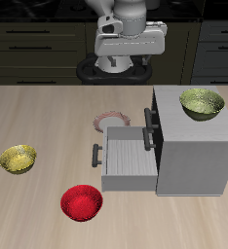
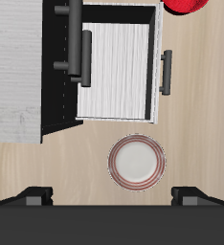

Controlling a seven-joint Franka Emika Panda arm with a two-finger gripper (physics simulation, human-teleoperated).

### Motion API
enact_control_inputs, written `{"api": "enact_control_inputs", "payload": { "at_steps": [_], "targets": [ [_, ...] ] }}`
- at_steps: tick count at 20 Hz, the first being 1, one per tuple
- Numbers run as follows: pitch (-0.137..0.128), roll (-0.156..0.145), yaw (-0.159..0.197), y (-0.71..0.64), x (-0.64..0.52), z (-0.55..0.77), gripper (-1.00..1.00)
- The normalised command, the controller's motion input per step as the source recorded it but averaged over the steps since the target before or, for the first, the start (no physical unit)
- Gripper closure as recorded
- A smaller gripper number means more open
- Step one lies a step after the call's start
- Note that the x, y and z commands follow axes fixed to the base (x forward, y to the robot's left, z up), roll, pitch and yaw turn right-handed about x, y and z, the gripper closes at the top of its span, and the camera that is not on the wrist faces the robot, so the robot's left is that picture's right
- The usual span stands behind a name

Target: Place the green bowl in the bottom drawer of the white cabinet and close the drawer

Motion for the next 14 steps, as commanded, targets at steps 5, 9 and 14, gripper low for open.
{"api": "enact_control_inputs", "payload": {
  "at_steps": [5,9,14],
  "targets": [
    [-0.002,0.027,0.024,0.2,0.25,0.13,-1.0],
    [-0.007,0.031,0.018,0.19,0.24,0.16,-1.0],
    [-0.01,0.034,0.022,0.3,0.34,0.14,-1.0]
  ]
}}
